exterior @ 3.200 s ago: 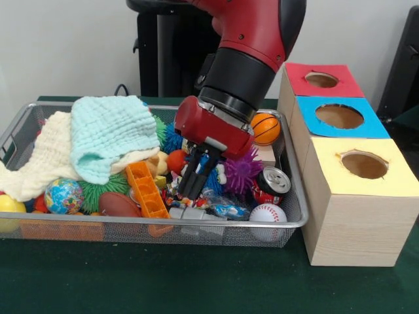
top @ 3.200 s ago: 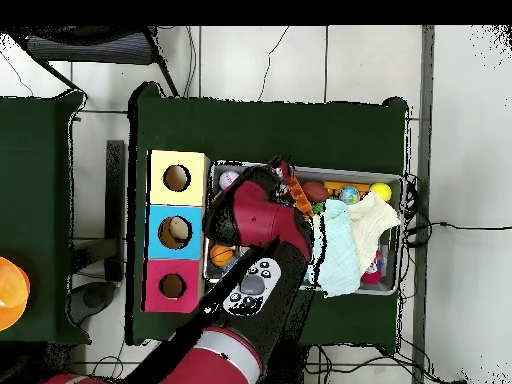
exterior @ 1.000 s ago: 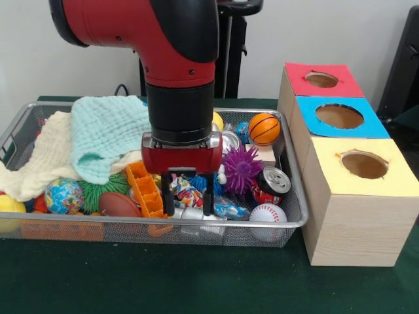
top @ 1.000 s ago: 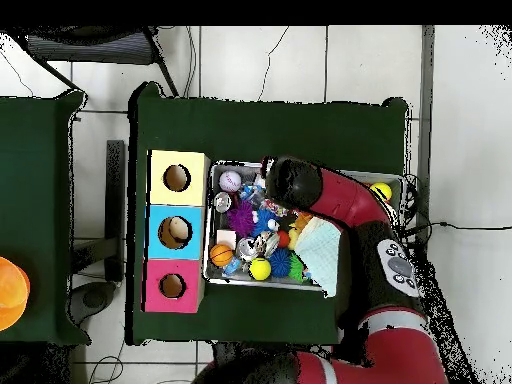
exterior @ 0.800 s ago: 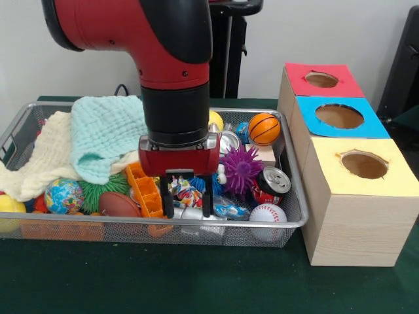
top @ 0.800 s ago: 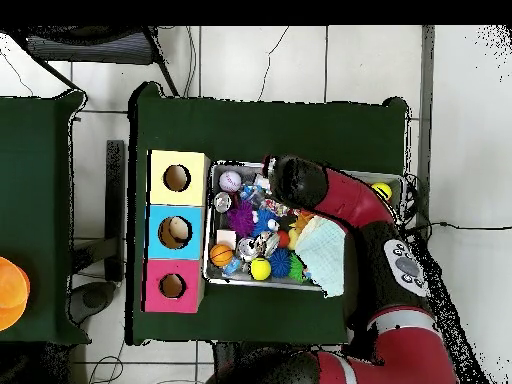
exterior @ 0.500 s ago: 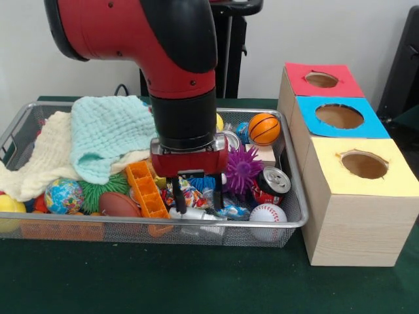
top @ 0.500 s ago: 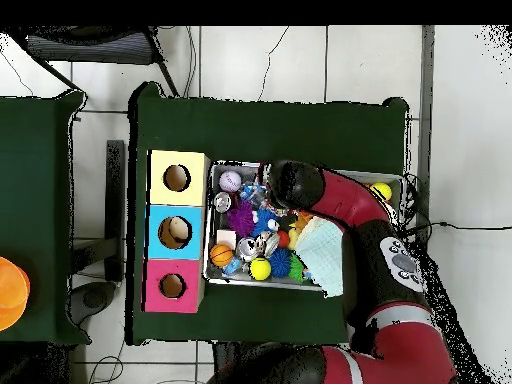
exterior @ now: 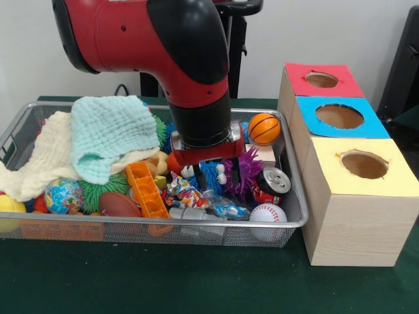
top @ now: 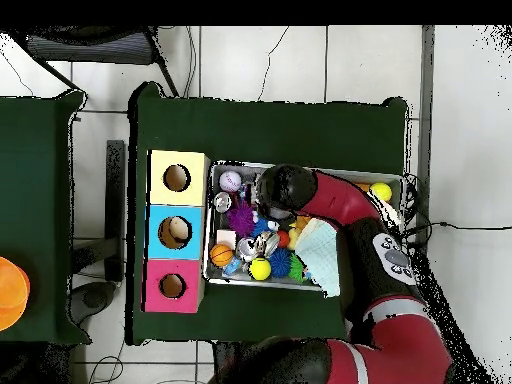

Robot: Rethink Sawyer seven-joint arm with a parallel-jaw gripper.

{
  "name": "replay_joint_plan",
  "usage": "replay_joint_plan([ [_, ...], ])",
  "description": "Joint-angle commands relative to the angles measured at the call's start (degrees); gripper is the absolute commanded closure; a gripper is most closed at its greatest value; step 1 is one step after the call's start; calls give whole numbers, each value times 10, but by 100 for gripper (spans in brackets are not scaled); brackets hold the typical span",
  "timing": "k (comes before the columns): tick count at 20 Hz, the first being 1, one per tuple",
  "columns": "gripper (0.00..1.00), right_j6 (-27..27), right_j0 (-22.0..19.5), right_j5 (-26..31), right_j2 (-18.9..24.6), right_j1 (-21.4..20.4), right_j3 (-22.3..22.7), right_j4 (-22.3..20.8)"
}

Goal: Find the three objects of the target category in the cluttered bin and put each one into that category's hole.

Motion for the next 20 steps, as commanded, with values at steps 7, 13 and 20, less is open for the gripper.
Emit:
replay_joint_plan([
  [7,0,-60,-56,-57,118,19,34,-45],
  [13,0,-38,-57,-71,119,19,27,-69],
  [20,0,-22,-47,-78,82,39,-1,-102],
])
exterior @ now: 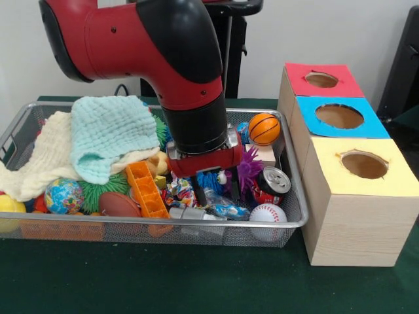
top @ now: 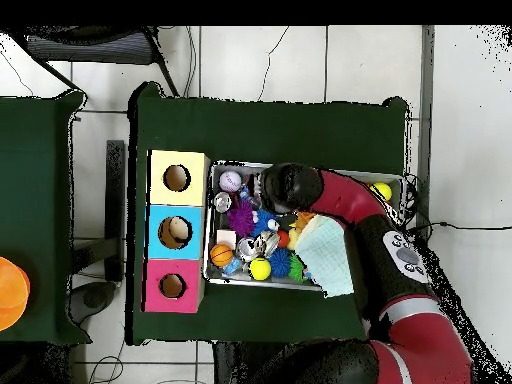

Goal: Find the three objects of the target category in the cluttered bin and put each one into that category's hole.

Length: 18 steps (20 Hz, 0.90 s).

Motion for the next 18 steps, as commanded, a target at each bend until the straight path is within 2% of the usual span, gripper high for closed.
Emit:
replay_joint_plan([
  [1,0,-23,1,-22,11,45,-8,-55],
  [9,0,-17,2,-8,10,73,-19,-76],
  [12,0,-18,9,11,9,92,-42,-79],
  [18,0,-22,-1,-16,16,105,-42,-85],
])
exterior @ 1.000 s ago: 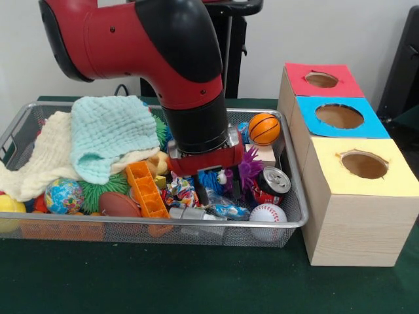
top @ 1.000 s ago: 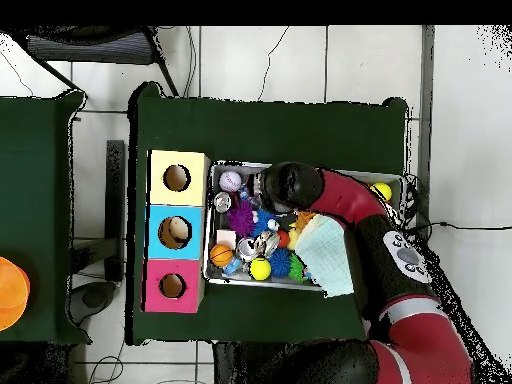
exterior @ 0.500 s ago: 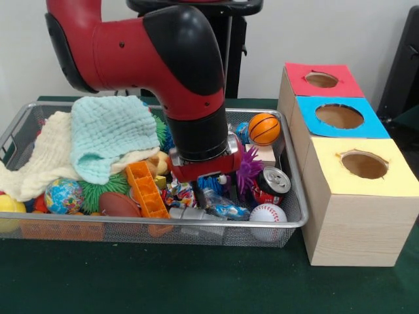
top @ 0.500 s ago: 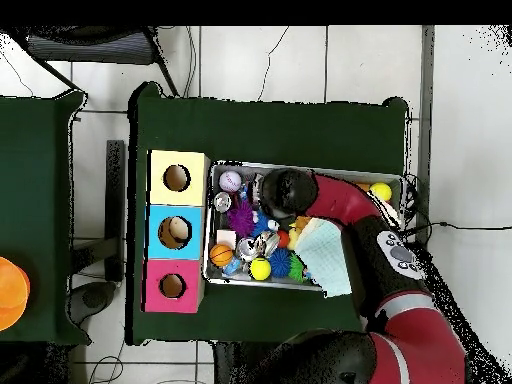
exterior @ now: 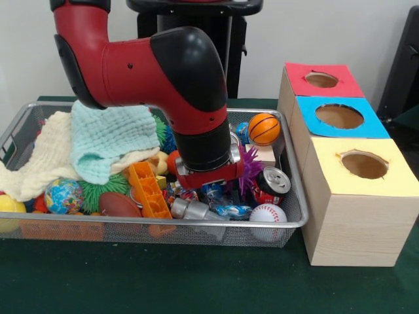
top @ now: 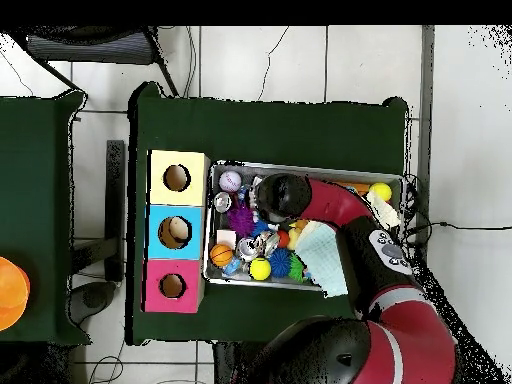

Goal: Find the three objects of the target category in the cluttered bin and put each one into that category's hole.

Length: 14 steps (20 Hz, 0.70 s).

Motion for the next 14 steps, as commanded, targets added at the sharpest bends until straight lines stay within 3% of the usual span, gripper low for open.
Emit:
replay_joint_plan([
  [1,0,-21,-4,-24,16,59,-35,-44],
  [5,0,-18,-7,-49,19,66,-36,-48],
  [9,0,-20,0,-35,18,72,-42,-47],
  [14,0,-35,10,41,16,96,-62,-34],
])
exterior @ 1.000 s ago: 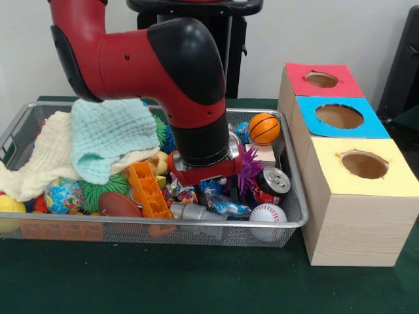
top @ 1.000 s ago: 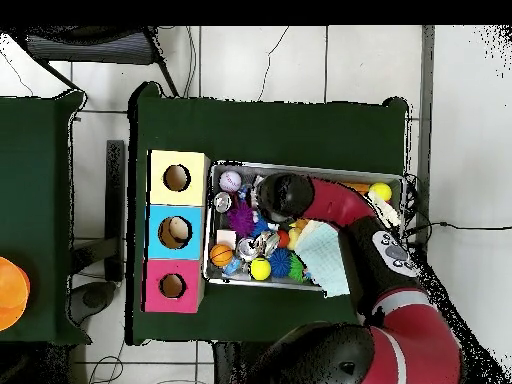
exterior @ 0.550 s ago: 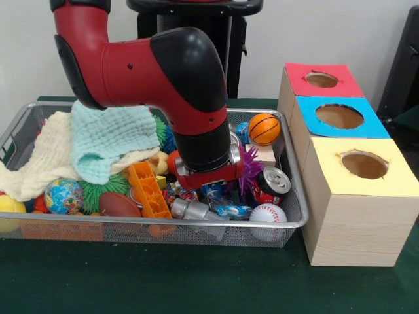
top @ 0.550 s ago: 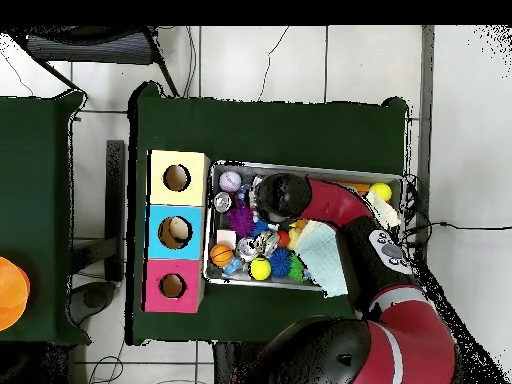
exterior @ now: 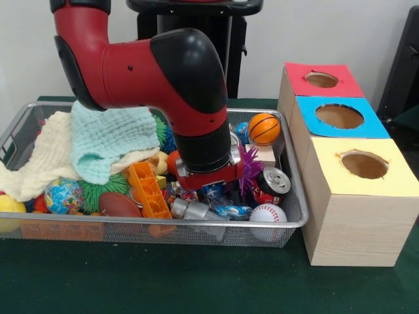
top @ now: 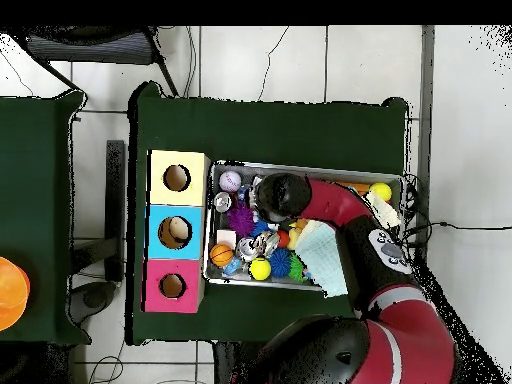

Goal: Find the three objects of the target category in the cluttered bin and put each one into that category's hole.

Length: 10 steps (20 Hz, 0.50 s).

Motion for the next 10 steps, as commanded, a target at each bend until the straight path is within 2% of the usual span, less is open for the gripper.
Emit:
replay_joint_plan([
  [1,0,-40,9,49,18,97,-61,-31],
  [7,0,-61,5,107,36,114,-73,-22],
  [8,100,-62,1,106,41,113,-71,-26],
  [10,100,-68,2,125,43,116,-77,-24],
])
